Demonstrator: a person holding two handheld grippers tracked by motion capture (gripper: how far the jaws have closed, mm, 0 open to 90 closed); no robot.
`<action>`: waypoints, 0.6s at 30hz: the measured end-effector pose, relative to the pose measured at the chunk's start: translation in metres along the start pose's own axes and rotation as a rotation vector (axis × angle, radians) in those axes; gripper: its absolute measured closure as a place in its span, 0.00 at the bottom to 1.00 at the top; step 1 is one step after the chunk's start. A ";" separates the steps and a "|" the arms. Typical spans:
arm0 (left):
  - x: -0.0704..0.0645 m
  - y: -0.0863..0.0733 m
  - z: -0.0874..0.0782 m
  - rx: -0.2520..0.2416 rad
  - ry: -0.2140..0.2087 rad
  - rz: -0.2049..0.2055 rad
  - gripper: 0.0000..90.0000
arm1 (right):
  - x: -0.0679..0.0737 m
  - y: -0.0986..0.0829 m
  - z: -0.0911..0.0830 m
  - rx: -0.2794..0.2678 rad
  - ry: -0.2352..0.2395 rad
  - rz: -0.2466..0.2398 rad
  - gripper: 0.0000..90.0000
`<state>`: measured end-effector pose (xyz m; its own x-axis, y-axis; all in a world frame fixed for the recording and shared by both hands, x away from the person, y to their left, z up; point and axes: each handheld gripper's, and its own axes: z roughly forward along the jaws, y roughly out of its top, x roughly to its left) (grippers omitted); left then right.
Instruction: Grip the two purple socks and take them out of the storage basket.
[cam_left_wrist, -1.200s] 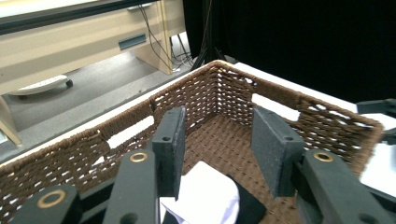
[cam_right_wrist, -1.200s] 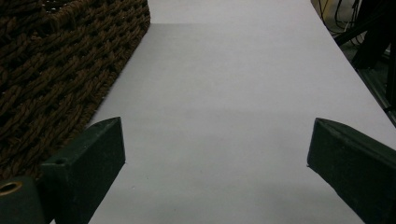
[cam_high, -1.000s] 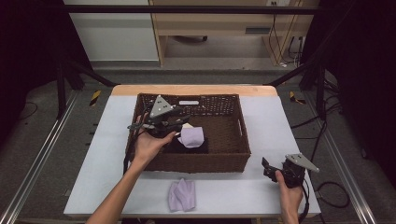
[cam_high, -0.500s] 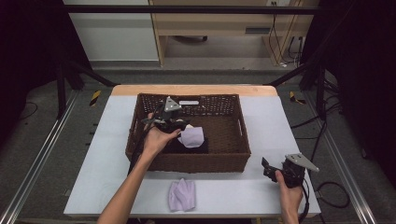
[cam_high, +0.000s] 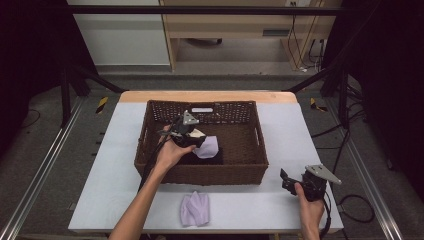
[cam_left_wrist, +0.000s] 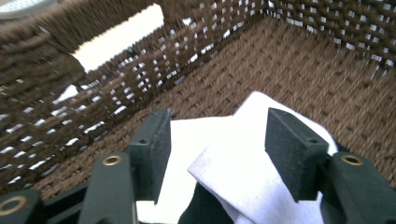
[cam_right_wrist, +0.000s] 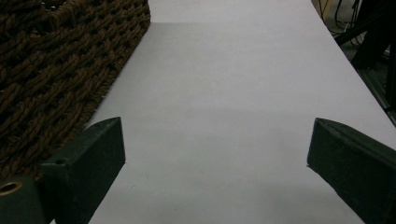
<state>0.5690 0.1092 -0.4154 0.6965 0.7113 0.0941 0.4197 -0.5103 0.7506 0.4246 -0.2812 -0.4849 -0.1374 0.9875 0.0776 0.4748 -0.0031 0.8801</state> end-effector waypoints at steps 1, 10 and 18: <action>0.001 -0.001 0.002 0.011 -0.006 0.007 0.43 | 0.000 0.000 0.000 -0.003 -0.002 -0.002 0.05; -0.001 -0.006 0.010 0.081 0.010 0.020 0.40 | 0.001 0.000 0.000 -0.004 0.000 -0.005 0.05; -0.001 -0.008 0.015 0.104 0.002 0.037 0.40 | 0.001 0.000 0.000 -0.004 -0.002 -0.006 0.05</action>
<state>0.5735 0.1053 -0.4315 0.7116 0.6920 0.1217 0.4519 -0.5834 0.6749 0.4243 -0.2802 -0.4849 -0.1380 0.9878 0.0717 0.4706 0.0017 0.8823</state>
